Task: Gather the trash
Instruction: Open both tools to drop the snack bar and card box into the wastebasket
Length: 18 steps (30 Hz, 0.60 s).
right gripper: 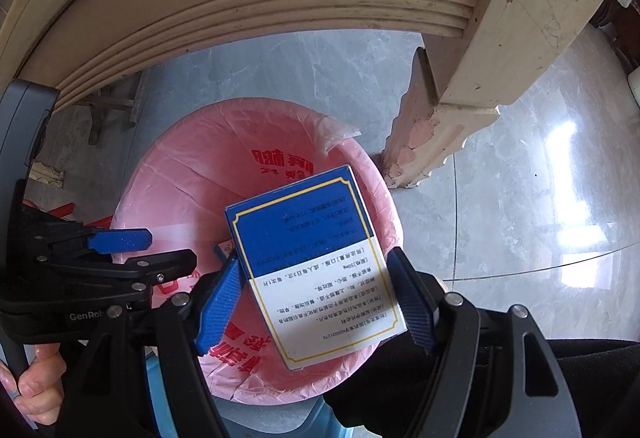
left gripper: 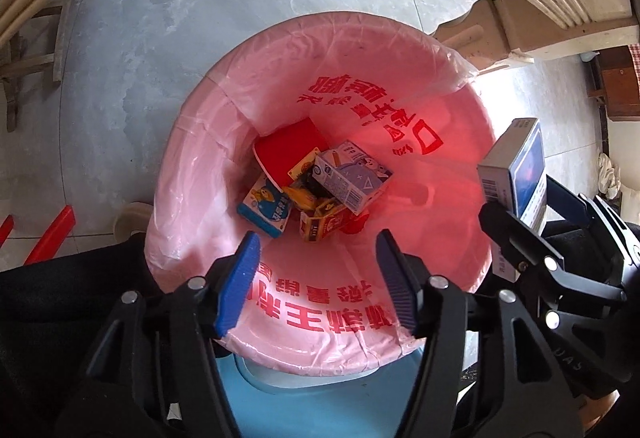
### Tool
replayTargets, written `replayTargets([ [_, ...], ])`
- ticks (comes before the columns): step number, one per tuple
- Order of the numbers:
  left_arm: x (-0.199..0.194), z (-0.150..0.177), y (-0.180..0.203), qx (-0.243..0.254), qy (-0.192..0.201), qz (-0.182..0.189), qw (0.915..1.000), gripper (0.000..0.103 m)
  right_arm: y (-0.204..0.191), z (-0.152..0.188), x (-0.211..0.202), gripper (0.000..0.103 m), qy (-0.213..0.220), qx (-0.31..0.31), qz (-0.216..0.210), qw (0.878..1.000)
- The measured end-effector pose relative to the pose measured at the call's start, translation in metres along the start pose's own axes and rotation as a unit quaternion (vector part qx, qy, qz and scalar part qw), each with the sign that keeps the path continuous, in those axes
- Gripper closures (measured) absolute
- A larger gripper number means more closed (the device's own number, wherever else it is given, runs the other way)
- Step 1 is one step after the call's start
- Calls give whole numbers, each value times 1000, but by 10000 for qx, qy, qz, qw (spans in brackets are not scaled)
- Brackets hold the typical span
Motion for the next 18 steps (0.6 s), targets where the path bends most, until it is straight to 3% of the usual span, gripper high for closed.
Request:
replayTargets([
  [5,2,-1,-5,-74,28,-209,9998,37,-5,0,8,33,-117,-72,-34,9999],
  [14,-5,-3,-15,-293,246,-469,9982,36,-16,1,16,30,-208,-178,-82,9996],
  [18,-2,-2,-20,-395,168,-452,9981,36,-14,2,17,20,-258,-156,-34,9995],
])
Point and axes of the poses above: each gripper's, at about its wrist camera, not at the fingertips, and x roughly the way its jaws point, y to its right, z to its underside, the point moved 7 cm from there along x, roughly the way its jaws point, and after that the axes turned 8 degrees about -y, right-handed, at the moved point
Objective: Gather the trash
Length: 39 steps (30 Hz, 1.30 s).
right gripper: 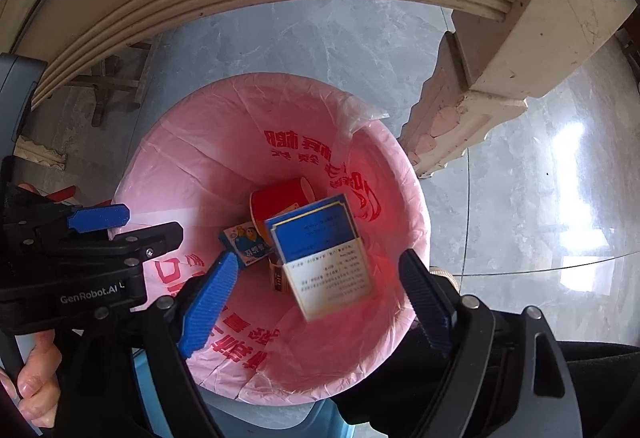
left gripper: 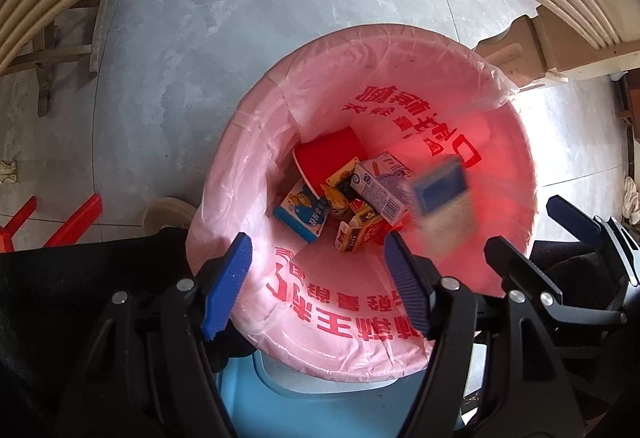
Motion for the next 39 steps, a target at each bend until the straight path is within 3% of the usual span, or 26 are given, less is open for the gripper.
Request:
replayTargets([
  [11,-4,5,2,39,126,-304,9995,31,3,5,-7,19,67,98,5,9999],
  [15,-11,8,2,77,250,-479,9985,26,3,7,-17,19,202,92,87,9997],
  [25,-39,19,3,9,541,-743,9958,26,-1,14,-48,18,516,154,186,9984],
  [32,-65,32,-2,-220,791,-693,9942,26,-12,21,-82,17,897,126,212,9957],
  [35,-73,41,-1,-237,884,-741,9930,26,-15,25,-100,11,1133,164,231,9932],
  [39,-97,52,4,-235,1213,-846,9887,26,-16,29,-127,11,1466,160,420,9882],
])
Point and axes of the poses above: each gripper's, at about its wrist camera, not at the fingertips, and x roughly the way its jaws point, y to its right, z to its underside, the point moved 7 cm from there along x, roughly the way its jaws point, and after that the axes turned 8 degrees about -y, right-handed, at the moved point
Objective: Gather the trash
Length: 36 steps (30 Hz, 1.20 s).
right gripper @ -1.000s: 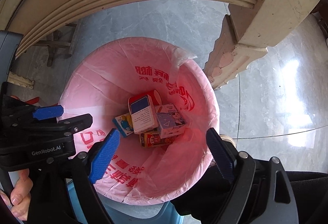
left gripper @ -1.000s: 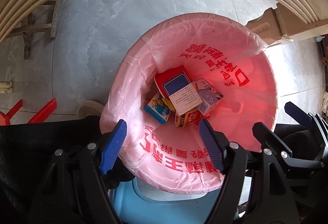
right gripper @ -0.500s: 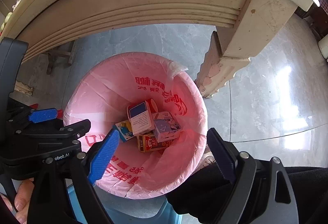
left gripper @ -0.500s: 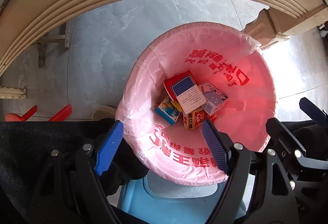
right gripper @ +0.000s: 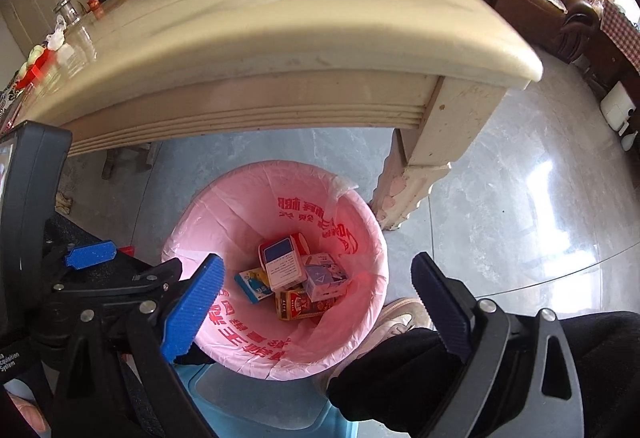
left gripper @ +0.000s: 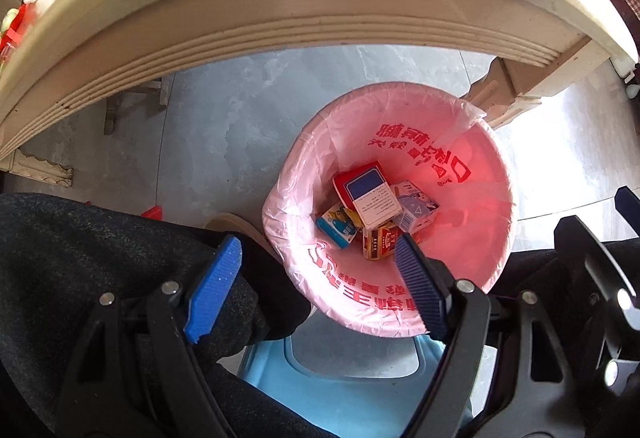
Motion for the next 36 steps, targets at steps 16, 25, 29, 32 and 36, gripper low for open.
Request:
replayTargets([
  [16,-159,11,-2,-361,1866,4,9818,26,4,-14,-155,10,1852,-46,527,9813],
  [25,-255,26,-6,-510,2948,-4,9542,25,2,-11,-255,7,2860,96,748,9553],
  [29,-287,35,-4,-516,3310,-39,9422,25,4,-7,-289,7,3142,181,759,9462],
  [32,-310,45,-4,-532,3559,-82,9330,25,4,-2,-311,7,3328,225,705,9401],
  [36,-334,57,-3,-538,3850,-232,9211,24,4,6,-336,7,3577,259,703,9308],
])
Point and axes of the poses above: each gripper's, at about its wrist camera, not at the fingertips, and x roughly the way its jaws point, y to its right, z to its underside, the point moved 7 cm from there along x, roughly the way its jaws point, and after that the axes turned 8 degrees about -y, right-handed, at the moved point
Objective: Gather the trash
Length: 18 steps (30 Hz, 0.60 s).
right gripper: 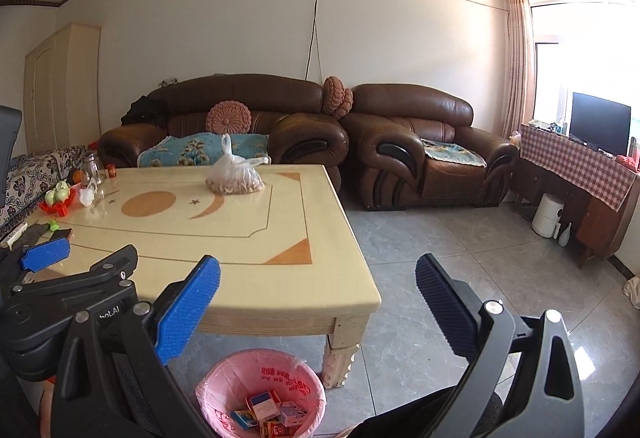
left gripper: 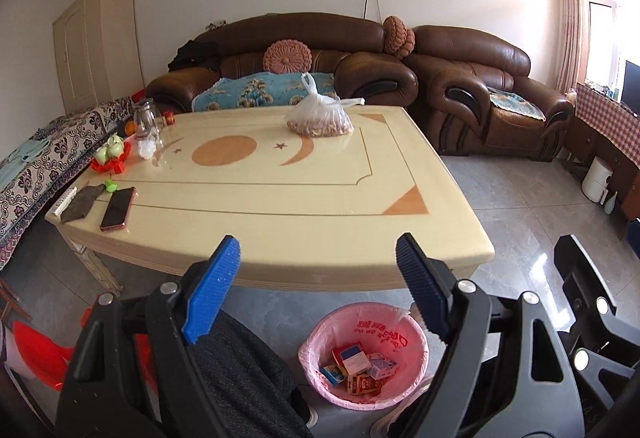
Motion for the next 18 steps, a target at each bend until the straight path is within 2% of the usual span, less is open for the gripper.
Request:
replayTargets([
  [4,-21,-6,-2,-50,228,-89,9997,14,2,-6,-17,7,168,25,67,9998],
  [9,-42,-8,-2,-60,490,-103,9987,12,5,-9,-35,7,324,65,123,9994],
  [18,-51,-8,-4,-85,523,-92,9986,9,8,-11,-47,7,355,109,100,9993],
])
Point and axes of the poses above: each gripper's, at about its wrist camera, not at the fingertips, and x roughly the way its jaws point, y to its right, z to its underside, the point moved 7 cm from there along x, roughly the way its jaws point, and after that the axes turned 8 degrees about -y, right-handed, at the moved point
